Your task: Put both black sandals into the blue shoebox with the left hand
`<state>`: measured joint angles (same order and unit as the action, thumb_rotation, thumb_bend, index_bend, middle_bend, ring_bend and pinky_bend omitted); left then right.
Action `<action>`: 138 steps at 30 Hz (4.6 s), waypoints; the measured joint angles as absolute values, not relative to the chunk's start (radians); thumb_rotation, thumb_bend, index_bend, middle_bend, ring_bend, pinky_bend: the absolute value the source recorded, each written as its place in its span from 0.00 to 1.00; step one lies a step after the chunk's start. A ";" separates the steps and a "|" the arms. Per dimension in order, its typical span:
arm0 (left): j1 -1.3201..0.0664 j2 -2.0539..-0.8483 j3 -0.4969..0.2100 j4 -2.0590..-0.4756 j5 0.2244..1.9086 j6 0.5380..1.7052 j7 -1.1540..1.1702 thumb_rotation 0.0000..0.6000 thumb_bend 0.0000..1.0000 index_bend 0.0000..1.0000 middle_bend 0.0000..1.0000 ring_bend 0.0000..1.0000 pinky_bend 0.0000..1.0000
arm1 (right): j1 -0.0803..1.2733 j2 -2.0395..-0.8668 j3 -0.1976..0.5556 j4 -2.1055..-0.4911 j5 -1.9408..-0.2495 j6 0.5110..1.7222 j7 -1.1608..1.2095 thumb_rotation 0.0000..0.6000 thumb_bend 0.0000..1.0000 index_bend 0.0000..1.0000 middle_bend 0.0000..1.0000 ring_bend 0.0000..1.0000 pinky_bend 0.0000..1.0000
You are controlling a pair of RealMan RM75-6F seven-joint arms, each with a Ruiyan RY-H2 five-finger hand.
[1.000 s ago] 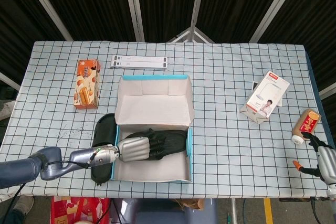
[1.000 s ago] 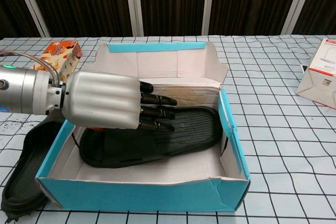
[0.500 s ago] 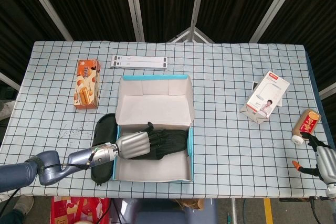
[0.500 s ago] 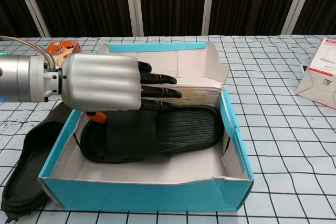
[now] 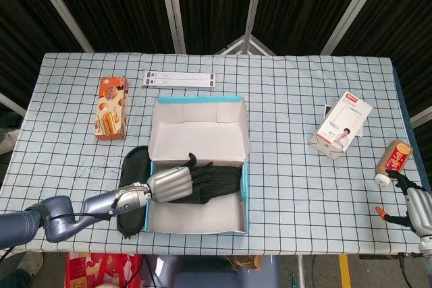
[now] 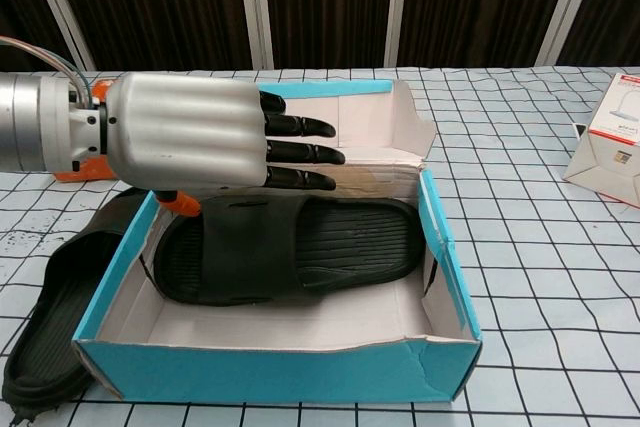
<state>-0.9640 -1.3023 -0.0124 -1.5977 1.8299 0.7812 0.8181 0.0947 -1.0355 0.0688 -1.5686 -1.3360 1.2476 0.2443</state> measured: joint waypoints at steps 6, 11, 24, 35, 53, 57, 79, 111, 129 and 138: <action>-0.957 -1.296 -0.022 -1.617 1.800 0.774 0.831 0.89 0.00 0.00 0.00 0.00 0.31 | 0.097 -1.038 0.070 -1.563 -1.332 1.242 0.245 1.00 0.23 0.18 0.24 0.30 0.31; -0.944 -1.259 -0.044 -1.670 1.781 0.808 0.832 0.88 0.00 0.00 0.00 0.00 0.31 | 0.098 -1.040 0.070 -1.561 -1.330 1.240 0.242 1.00 0.23 0.18 0.24 0.30 0.31; -0.680 -0.931 -0.027 -1.893 1.756 1.173 0.725 0.55 0.00 0.01 0.16 0.04 0.29 | 0.101 -1.039 0.066 -1.581 -1.336 1.239 0.221 1.00 0.23 0.18 0.24 0.30 0.31; -0.488 -0.923 0.096 -1.892 1.627 1.216 0.437 0.28 0.04 0.07 0.24 0.06 0.28 | 0.099 -1.033 0.064 -1.591 -1.333 1.242 0.214 1.00 0.23 0.18 0.24 0.30 0.31; -0.487 -1.201 0.024 -1.561 1.389 1.061 0.264 0.29 0.06 0.00 0.03 0.07 0.30 | 0.109 -1.032 0.062 -1.585 -1.324 1.217 0.217 1.00 0.23 0.21 0.24 0.30 0.31; -0.507 -1.248 0.012 -1.515 1.414 1.047 0.243 0.29 0.06 0.00 0.03 0.07 0.30 | 0.109 -1.032 0.062 -1.584 -1.321 1.214 0.220 1.00 0.23 0.21 0.24 0.31 0.31; -0.575 -1.354 -0.002 -1.448 1.412 0.959 0.330 0.29 0.08 0.00 0.22 0.07 0.30 | 0.109 -1.029 0.063 -1.582 -1.314 1.209 0.228 1.00 0.23 0.21 0.24 0.31 0.31; -0.613 -1.394 0.002 -1.442 1.399 0.939 0.441 1.00 0.36 0.11 0.38 0.09 0.29 | 0.113 -1.025 0.062 -1.579 -1.307 1.192 0.236 1.00 0.23 0.21 0.24 0.31 0.31; -0.554 -1.143 0.039 -1.646 1.481 1.095 0.595 1.00 0.42 0.15 0.41 0.09 0.28 | 0.111 -1.019 0.060 -1.591 -1.312 1.197 0.236 1.00 0.23 0.21 0.24 0.31 0.31; -0.528 -0.874 0.047 -1.809 1.721 1.269 0.726 1.00 0.42 0.15 0.42 0.09 0.28 | 0.113 -1.021 0.059 -1.592 -1.311 1.192 0.236 1.00 0.23 0.21 0.24 0.31 0.31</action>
